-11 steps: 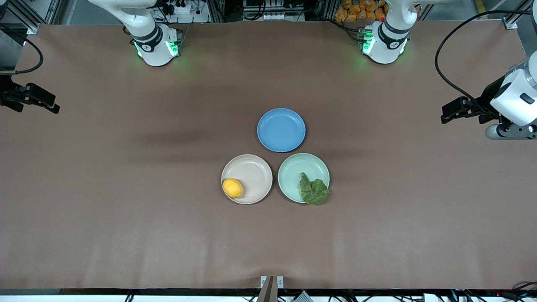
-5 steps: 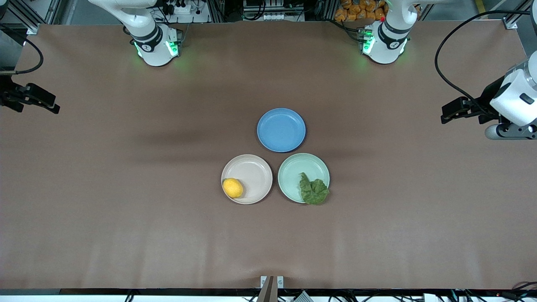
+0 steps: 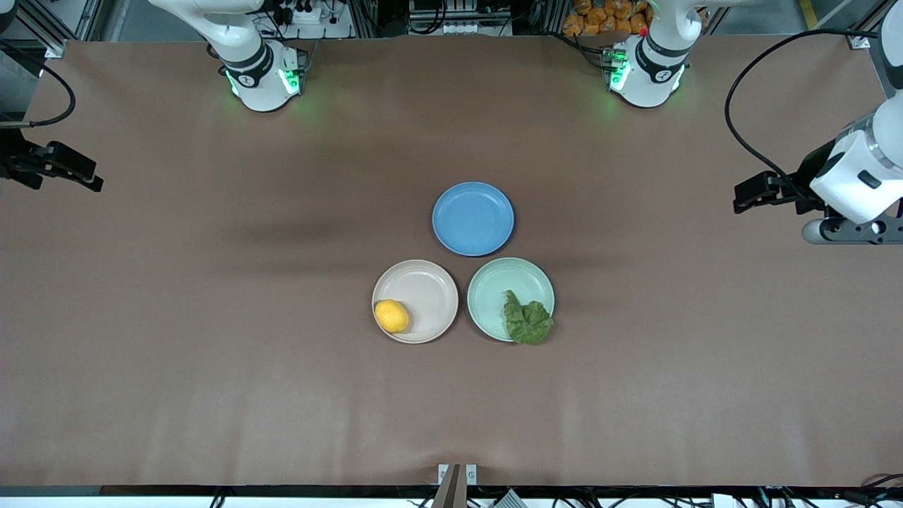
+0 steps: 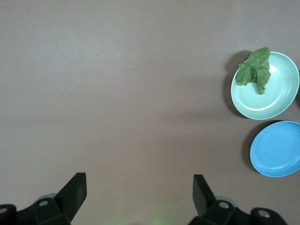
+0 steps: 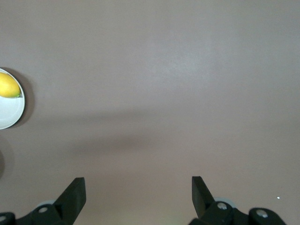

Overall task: Pick lemon and lettuce from plates
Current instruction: 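Move the right gripper toward the lemon while the left gripper approaches the lettuce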

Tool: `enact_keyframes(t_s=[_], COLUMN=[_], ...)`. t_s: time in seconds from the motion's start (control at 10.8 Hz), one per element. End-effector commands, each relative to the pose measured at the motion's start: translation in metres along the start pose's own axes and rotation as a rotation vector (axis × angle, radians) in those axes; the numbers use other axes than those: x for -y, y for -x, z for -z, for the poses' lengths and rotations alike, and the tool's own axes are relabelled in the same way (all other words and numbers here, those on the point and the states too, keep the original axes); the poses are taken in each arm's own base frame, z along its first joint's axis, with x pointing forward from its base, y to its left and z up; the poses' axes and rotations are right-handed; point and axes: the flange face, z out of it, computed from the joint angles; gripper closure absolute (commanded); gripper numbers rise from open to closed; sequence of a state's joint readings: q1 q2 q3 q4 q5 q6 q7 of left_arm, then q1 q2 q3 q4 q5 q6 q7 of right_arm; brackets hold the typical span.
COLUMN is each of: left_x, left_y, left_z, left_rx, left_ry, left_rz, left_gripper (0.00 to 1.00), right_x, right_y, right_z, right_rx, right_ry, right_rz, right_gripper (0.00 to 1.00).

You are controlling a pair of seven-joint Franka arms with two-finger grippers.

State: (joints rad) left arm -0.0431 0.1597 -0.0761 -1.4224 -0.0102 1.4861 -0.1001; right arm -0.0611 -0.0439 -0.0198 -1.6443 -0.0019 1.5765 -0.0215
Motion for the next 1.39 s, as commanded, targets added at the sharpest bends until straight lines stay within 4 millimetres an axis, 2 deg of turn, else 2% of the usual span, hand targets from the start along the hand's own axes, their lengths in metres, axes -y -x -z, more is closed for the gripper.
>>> enact_keyframes(t_s=[0.0,0.28,0.46,0.65,0.83,1.11,1.3], left_x=[-0.013,-0.034,-0.056,-0.072,-0.095,-0.135,-0.156], left_y=[-0.01,-0.021,-0.029,-0.036,-0.05,-0.061,-0.072], left_z=[-0.01,-0.026,-0.043,-0.054,-0.077,-0.108,-0.136], left_rx=[-0.006,-0.01,-0.002,-0.01,-0.024,-0.04,-0.058], left_ry=[0.03,0.034,0.049,0.063,0.071,0.07,0.074], left_rz=[-0.002,0.001,0.037,0.033,0.043,0.052,0.08], left_gripper=[0.0,0.0,0.0,0.0,0.0,0.0,0.0], right_x=[0.0,0.001,0.005,0.029,0.047,0.065,0.075], right_y=[0.001,0.0,-0.003,-0.009,-0.018,-0.027,-0.034], right_z=[-0.001,-0.002,-0.013,-0.038,-0.058,-0.075,-0.087], right_rx=[-0.001,-0.003,0.0,-0.008,0.007,0.016,0.021], right_ry=[-0.014,-0.014,-0.015,-0.014,-0.013,-0.011,-0.011], right_rz=[0.004,0.006,0.01,0.053,0.085,0.114,0.127], right_gripper=[0.0,0.0,0.0,0.0,0.0,0.0,0.0])
